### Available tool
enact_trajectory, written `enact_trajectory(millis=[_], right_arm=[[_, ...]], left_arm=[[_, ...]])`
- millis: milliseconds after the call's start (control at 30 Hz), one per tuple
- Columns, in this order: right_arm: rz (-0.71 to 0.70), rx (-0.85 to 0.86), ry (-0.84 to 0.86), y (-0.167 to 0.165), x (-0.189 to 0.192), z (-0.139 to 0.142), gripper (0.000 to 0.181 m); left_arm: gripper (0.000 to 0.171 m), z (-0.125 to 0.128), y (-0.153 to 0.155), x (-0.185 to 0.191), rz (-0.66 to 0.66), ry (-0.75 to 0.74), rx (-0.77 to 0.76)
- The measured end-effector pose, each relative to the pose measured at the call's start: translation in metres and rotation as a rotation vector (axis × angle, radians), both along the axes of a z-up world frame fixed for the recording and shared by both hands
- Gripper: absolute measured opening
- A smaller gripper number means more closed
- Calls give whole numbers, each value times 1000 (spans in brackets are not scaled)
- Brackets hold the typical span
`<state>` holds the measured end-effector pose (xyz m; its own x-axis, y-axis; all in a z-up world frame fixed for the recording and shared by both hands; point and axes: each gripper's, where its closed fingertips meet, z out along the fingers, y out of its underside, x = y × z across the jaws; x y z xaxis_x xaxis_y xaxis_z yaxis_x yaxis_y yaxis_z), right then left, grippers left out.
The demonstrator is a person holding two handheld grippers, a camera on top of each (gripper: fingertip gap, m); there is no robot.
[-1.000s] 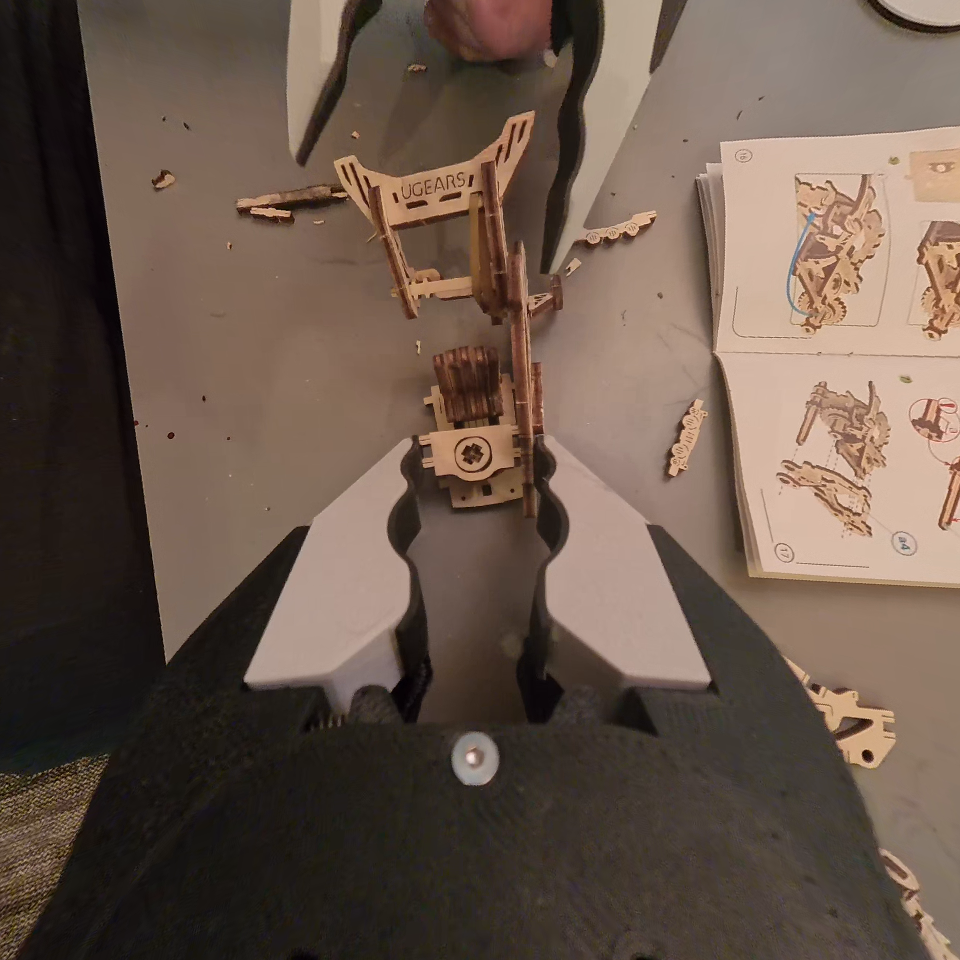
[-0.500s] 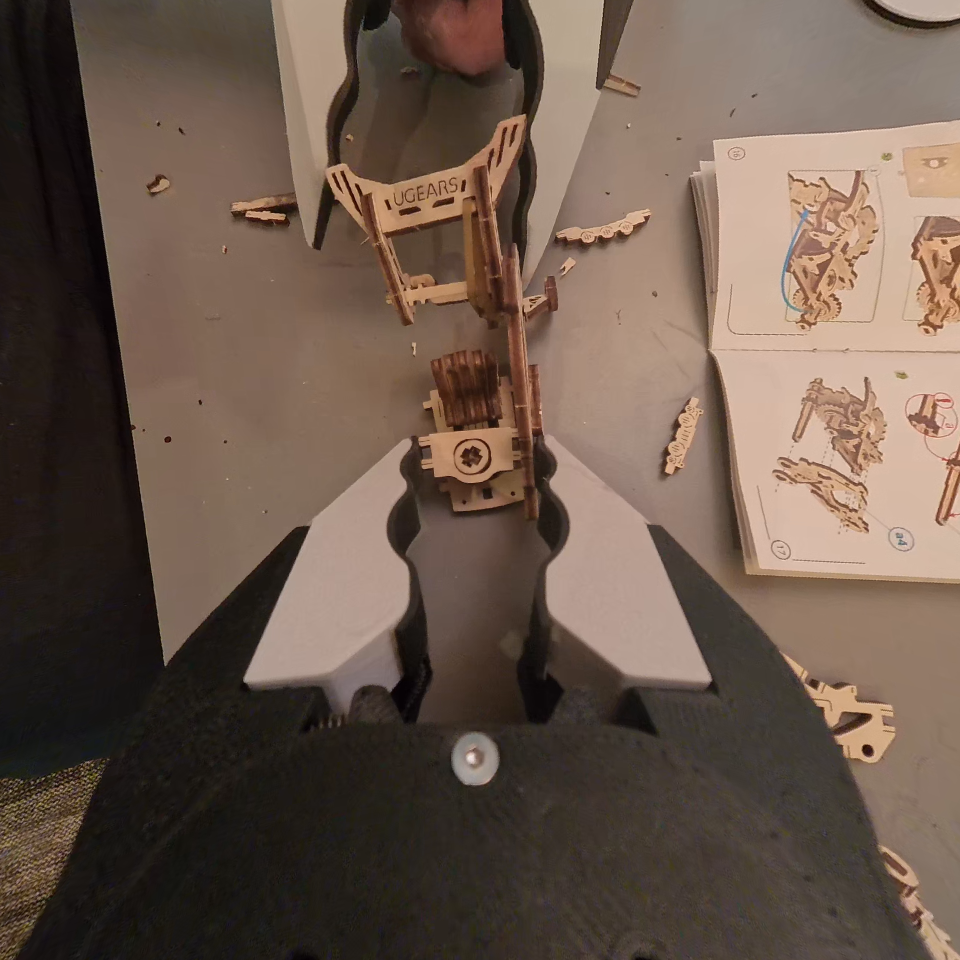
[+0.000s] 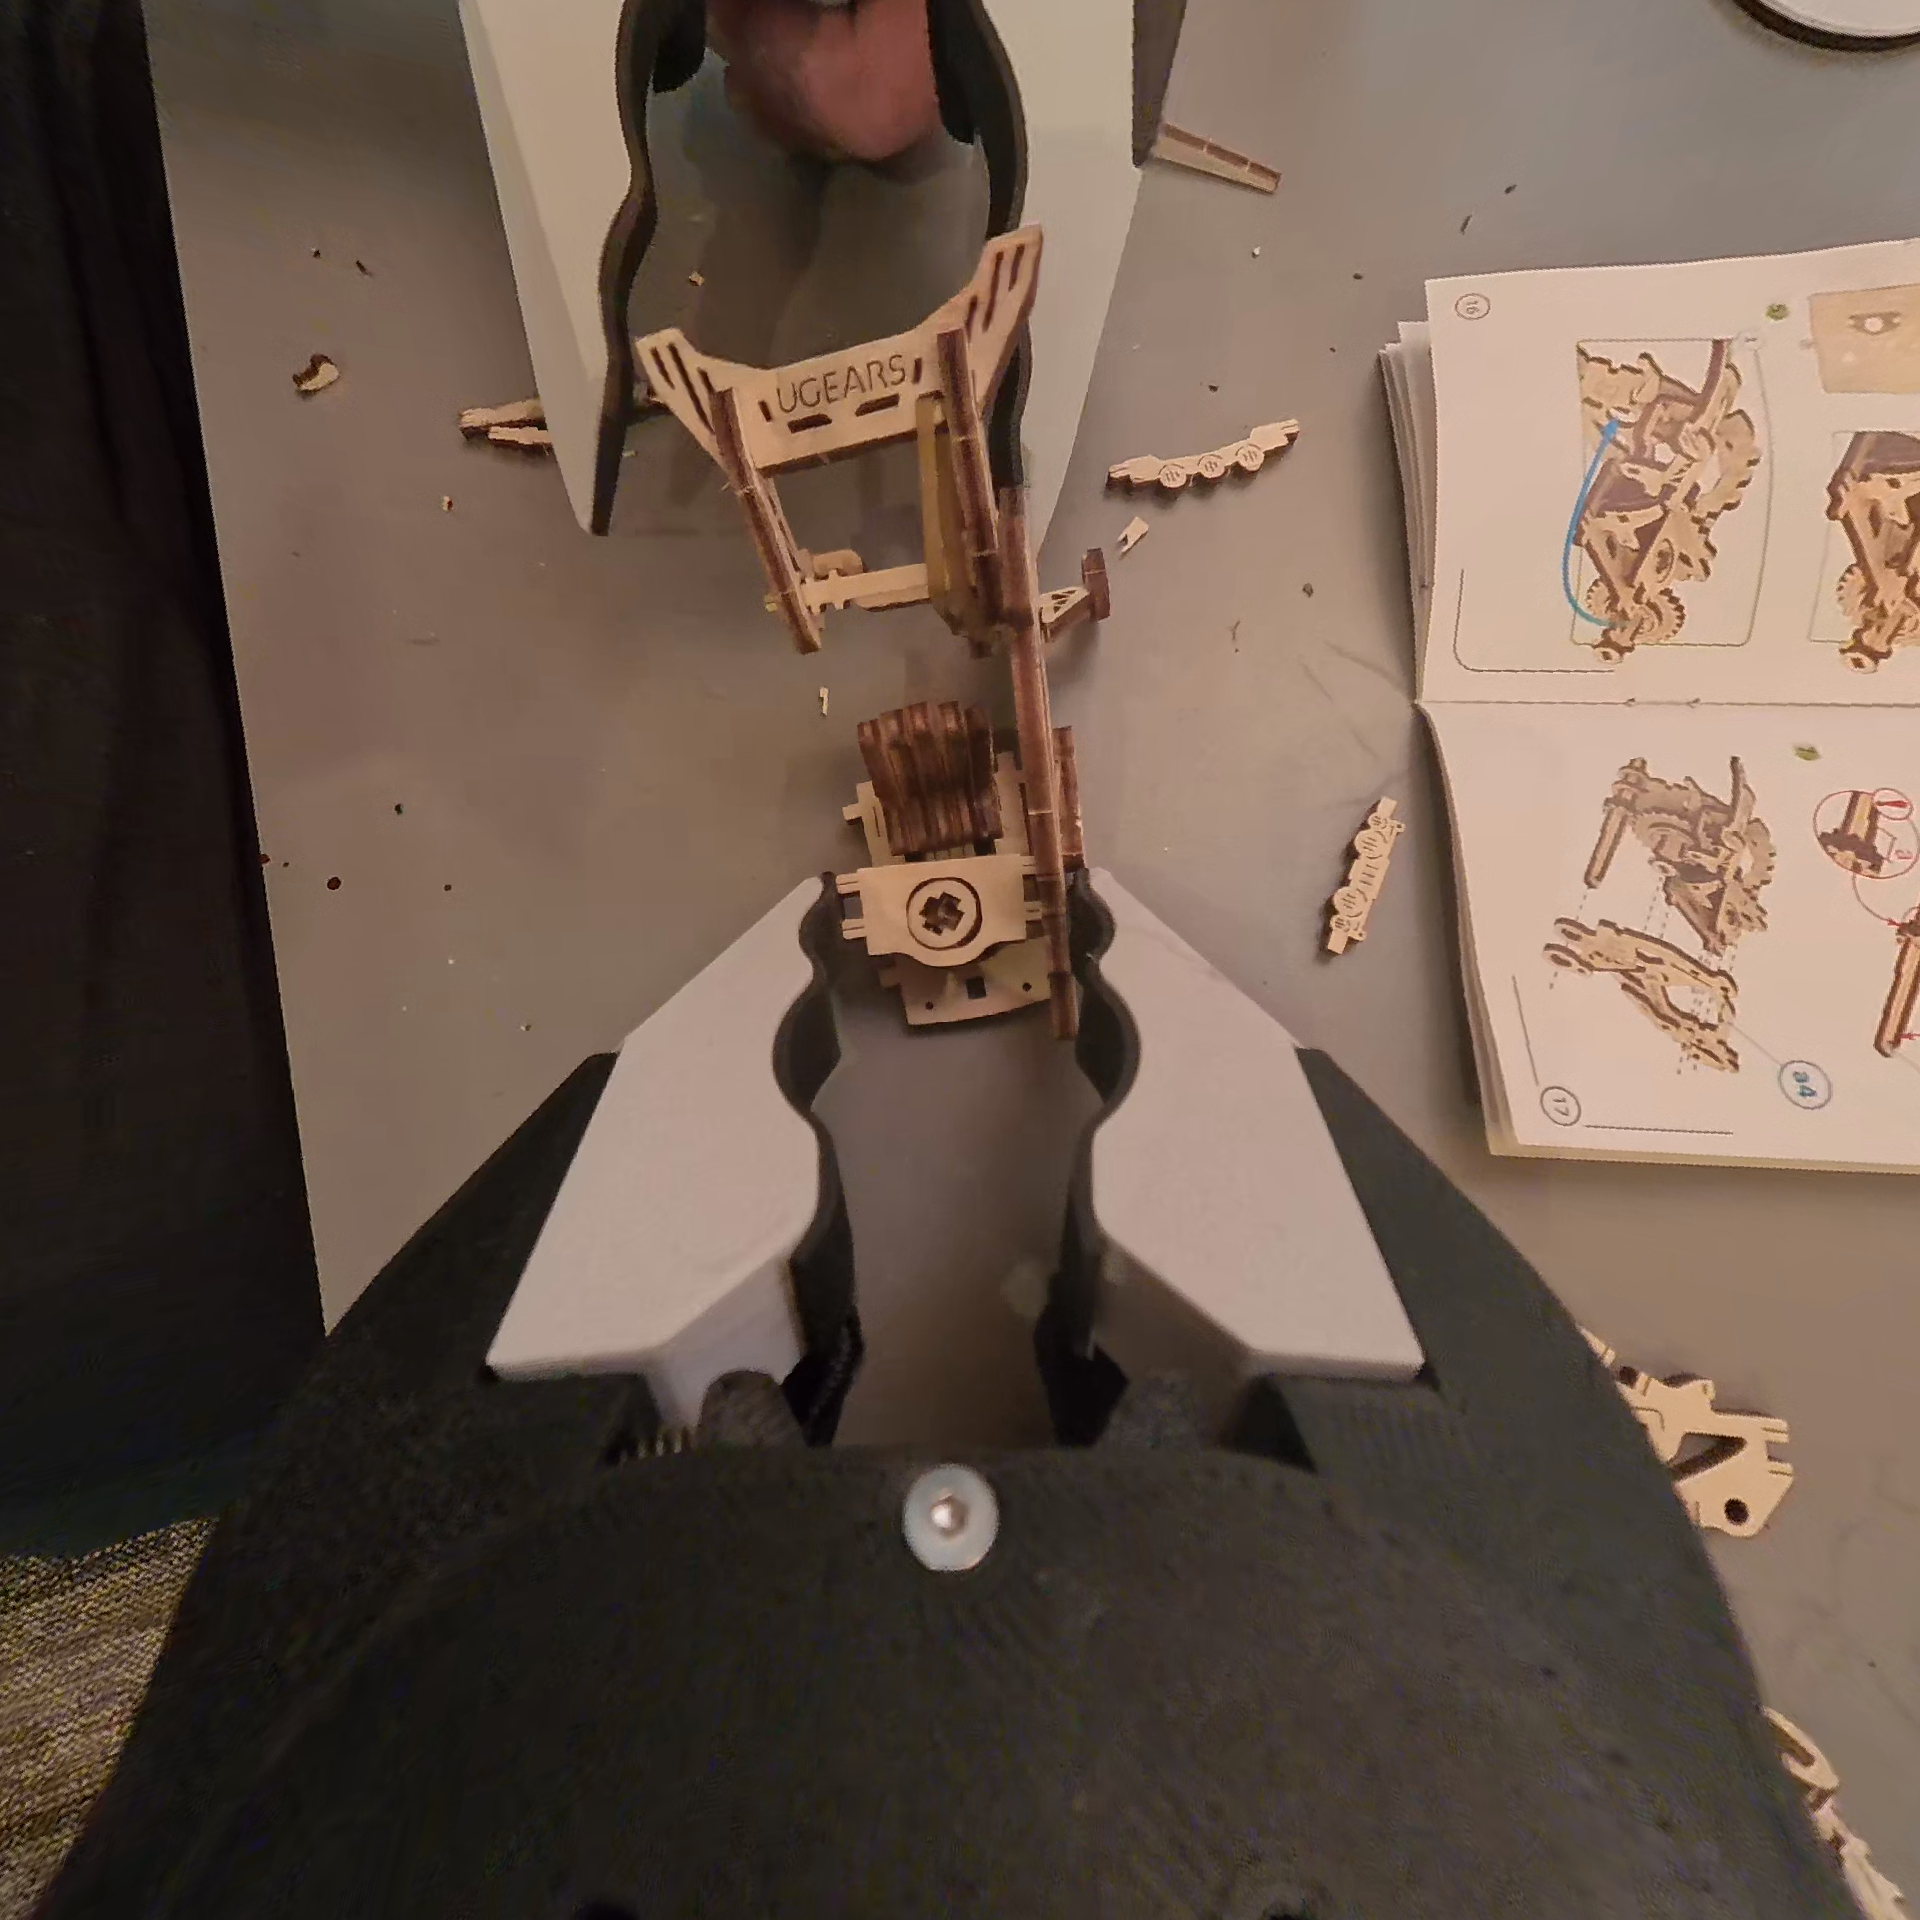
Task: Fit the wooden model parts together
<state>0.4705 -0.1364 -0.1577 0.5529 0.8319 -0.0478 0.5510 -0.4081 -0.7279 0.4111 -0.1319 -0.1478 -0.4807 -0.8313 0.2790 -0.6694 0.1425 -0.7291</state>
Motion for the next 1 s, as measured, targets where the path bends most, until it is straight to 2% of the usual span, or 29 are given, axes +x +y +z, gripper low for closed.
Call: enact_trajectory(millis=[33,67,167,267,367,500,633,867,933,1000], right_arm=[[-2,-2,1,0,0,0,41],[0,1,-1,1,0,0,40],[4,0,0,1,0,0,40],[3,2,0,1,0,0,40],[-7,0,3,2,0,0,40],[-16,-11,14,2,0,1,40],[-30,-26,28,4,1,1,39],[-40,-26,28,5,0,1,40],[-40,-26,28,5,0,1,40],[-37,-26,28,4,-1,1,40]], left_arm=[[62,1,-5,-3,-27,7,-21],[60,0,-10,-5,-43,16,-32],[60,-1,-12,-2,-37,18,-6],[65,1,4,0,45,18,17],[91,-2,15,6,177,-4,86],[104,-11,25,14,285,-21,232],[116,-13,31,27,338,-40,349],[97,-10,25,45,380,-72,375],[77,-9,24,46,374,-78,370],[72,-8,25,46,381,-86,382]])
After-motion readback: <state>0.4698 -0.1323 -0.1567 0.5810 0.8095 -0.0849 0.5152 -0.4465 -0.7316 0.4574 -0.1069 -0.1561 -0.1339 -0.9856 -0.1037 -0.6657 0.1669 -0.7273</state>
